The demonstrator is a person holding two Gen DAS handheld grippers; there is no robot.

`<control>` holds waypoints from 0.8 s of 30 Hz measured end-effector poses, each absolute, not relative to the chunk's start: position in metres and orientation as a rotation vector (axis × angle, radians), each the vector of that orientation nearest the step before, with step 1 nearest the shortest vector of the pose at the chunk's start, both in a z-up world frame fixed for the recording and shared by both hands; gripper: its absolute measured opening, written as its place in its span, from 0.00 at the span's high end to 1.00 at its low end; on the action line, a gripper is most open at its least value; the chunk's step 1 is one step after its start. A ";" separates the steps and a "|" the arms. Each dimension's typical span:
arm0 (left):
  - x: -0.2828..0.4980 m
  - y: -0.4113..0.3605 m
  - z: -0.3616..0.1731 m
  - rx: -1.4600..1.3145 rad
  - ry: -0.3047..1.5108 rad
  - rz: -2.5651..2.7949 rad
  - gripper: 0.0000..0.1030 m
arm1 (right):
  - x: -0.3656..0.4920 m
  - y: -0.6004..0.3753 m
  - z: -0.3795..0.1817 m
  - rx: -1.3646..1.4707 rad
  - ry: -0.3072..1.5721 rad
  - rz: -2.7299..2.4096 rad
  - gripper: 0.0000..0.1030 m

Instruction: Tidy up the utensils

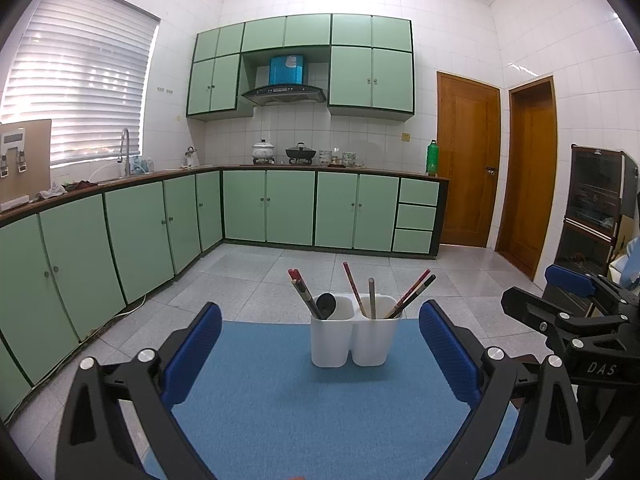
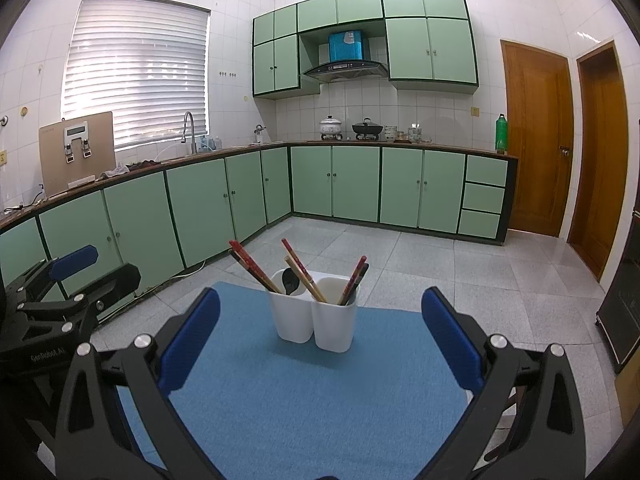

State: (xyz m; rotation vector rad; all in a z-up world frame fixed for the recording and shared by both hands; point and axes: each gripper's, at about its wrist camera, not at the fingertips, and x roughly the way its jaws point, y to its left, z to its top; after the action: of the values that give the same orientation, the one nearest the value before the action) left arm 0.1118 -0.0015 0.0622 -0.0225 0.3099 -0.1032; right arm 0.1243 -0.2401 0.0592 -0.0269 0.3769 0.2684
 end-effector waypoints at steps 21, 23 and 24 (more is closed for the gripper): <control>0.113 -0.001 0.061 -0.022 0.312 -0.103 0.06 | 0.125 -0.238 0.059 -0.025 0.380 0.270 0.05; 0.113 -0.001 0.061 -0.022 0.313 -0.104 0.06 | 0.125 -0.238 0.059 -0.026 0.380 0.268 0.05; 0.113 -0.001 0.061 -0.021 0.313 -0.104 0.06 | 0.125 -0.238 0.059 -0.026 0.380 0.267 0.05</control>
State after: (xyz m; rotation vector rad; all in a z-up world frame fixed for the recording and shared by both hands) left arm 0.1129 -0.0012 0.0609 -0.0212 0.3126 -0.1036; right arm 0.1248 -0.2382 0.0591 -0.0263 0.3803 0.2675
